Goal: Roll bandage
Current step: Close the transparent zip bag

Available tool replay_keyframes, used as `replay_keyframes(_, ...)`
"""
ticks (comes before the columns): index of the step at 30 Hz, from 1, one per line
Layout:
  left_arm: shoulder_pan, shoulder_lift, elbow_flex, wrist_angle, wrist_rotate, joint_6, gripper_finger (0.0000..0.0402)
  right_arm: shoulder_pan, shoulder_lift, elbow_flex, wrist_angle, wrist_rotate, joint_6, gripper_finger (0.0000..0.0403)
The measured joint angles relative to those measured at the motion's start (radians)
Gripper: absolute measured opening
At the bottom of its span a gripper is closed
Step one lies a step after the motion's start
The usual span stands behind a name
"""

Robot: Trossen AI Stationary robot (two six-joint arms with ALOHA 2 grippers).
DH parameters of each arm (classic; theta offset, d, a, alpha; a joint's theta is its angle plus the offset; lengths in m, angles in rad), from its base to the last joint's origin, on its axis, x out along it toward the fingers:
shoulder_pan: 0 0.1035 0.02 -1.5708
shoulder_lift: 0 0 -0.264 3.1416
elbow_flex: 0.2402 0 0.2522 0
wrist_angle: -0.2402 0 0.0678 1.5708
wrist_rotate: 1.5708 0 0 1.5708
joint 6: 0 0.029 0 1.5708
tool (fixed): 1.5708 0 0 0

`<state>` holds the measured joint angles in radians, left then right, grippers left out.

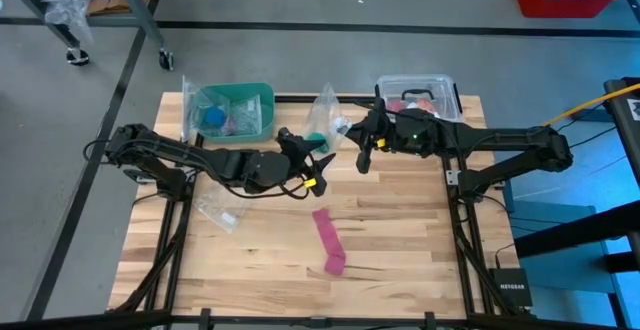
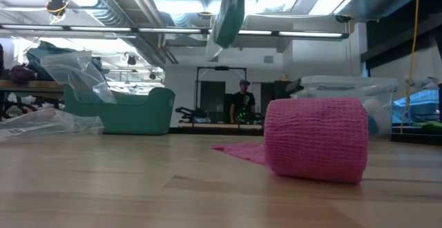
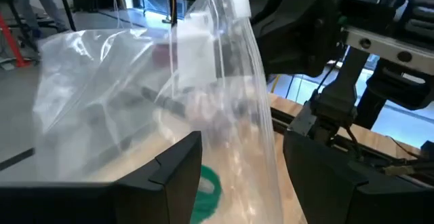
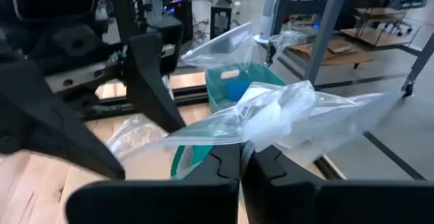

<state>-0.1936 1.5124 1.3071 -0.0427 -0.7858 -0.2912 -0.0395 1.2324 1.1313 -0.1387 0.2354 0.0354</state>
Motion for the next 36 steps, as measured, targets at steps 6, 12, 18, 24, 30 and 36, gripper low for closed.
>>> replay_keyframes(6,0.004,0.000,0.000,-0.001,-0.004,0.017,0.0198,0.000,0.003,0.000,0.042,0.017,0.000,0.0001)
replay_keyframes(12,0.023,0.001,0.000,-0.002,-0.048,0.018,0.0198,0.001,0.003,0.000,0.038,-0.018,0.000,0.0001)
replay_keyframes(18,0.034,0.002,0.000,-0.008,-0.123,0.019,0.0180,0.001,0.003,0.000,0.037,-0.036,0.000,0.0001)
replay_keyframes(24,0.037,0.002,0.000,-0.008,-0.131,0.049,0.0093,0.001,0.003,0.000,0.037,-0.072,-0.016,0.0001)
replay_keyframes(30,0.037,0.002,0.000,-0.007,-0.131,0.085,0.0008,0.001,0.003,0.000,0.036,-0.097,-0.018,0.0003)
replay_keyframes(36,0.034,0.002,0.000,-0.007,-0.131,0.085,0.0002,0.000,0.003,0.000,0.039,-0.168,-0.090,0.0039)
